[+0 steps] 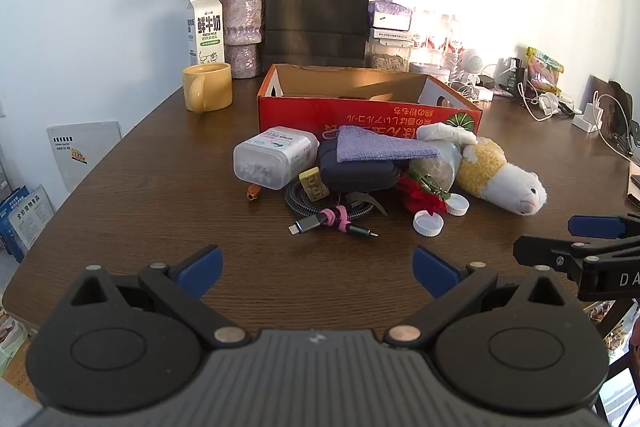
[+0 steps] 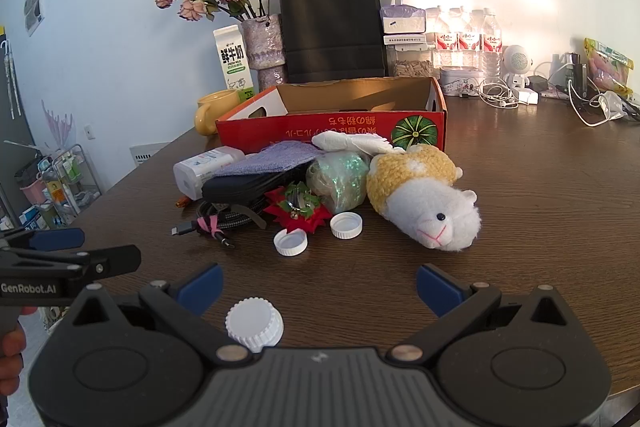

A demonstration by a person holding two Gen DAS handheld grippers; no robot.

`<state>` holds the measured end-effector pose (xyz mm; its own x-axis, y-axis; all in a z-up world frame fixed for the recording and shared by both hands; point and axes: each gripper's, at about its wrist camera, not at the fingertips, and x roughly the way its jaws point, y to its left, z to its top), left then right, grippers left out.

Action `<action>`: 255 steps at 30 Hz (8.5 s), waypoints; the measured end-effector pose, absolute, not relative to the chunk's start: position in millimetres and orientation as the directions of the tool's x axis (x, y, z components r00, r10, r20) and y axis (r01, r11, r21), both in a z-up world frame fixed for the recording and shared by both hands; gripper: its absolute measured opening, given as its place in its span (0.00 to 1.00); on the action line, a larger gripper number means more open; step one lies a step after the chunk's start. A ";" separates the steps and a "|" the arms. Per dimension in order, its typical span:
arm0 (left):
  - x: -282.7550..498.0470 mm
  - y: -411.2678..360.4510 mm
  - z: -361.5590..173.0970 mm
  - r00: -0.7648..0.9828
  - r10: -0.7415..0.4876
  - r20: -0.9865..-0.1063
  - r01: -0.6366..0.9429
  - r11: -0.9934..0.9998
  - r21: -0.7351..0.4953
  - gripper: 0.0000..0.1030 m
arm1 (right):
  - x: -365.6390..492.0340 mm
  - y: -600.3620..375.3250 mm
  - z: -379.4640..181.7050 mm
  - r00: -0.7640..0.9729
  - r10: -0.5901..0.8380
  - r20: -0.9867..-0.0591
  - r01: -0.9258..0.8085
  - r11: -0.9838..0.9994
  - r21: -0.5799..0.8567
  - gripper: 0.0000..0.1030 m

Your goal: Organize objects

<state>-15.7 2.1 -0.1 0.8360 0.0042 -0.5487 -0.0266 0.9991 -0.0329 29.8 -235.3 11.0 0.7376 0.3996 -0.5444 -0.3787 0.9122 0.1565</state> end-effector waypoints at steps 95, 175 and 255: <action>-16.6 25.7 -17.7 0.806 0.008 -0.592 -0.069 0.994 -0.080 1.00 | 30.1 -192.6 -34.1 0.664 0.496 -0.560 -0.574 0.818 0.045 0.38; 334.1 -6.7 30.0 0.788 0.044 -0.614 -0.060 0.998 -0.005 0.64 | 358.2 -145.1 36.2 0.745 0.264 -0.613 -0.407 0.908 -0.104 0.38; 55.0 39.3 -23.3 0.831 0.009 -0.556 -0.055 0.996 -0.066 1.00 | 66.7 -240.4 -2.2 0.796 0.424 -0.432 -0.481 0.877 -0.024 0.98</action>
